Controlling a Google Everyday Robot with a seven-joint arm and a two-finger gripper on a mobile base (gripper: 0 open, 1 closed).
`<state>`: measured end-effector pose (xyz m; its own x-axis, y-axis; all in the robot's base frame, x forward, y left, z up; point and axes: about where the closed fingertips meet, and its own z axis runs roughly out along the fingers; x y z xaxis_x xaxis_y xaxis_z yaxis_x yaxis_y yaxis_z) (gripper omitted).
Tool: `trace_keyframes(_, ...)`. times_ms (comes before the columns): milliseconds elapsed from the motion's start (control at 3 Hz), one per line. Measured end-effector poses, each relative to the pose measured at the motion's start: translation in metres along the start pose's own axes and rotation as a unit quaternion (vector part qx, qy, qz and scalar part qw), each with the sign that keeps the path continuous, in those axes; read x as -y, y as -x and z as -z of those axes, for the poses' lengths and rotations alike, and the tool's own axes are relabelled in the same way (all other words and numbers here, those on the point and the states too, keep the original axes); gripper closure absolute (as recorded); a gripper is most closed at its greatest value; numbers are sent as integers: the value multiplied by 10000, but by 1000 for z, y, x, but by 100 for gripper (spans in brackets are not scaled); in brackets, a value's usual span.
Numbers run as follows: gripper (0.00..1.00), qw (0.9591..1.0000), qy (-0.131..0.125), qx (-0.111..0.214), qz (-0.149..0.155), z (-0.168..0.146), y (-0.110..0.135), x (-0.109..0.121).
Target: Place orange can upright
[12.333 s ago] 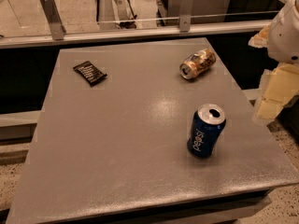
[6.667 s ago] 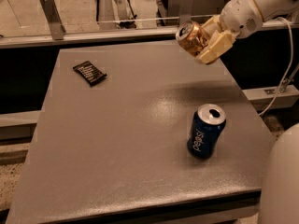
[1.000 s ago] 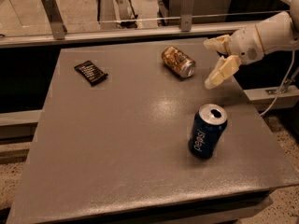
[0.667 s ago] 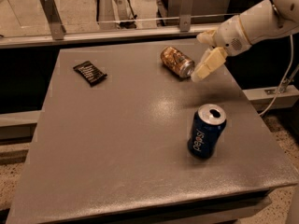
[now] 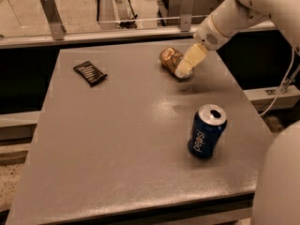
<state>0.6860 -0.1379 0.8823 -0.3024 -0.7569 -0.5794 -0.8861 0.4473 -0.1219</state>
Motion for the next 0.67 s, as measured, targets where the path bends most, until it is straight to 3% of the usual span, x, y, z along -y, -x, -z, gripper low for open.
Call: trace_keyframes(667,0,9958,-396,-773,-286,-21,14,18)
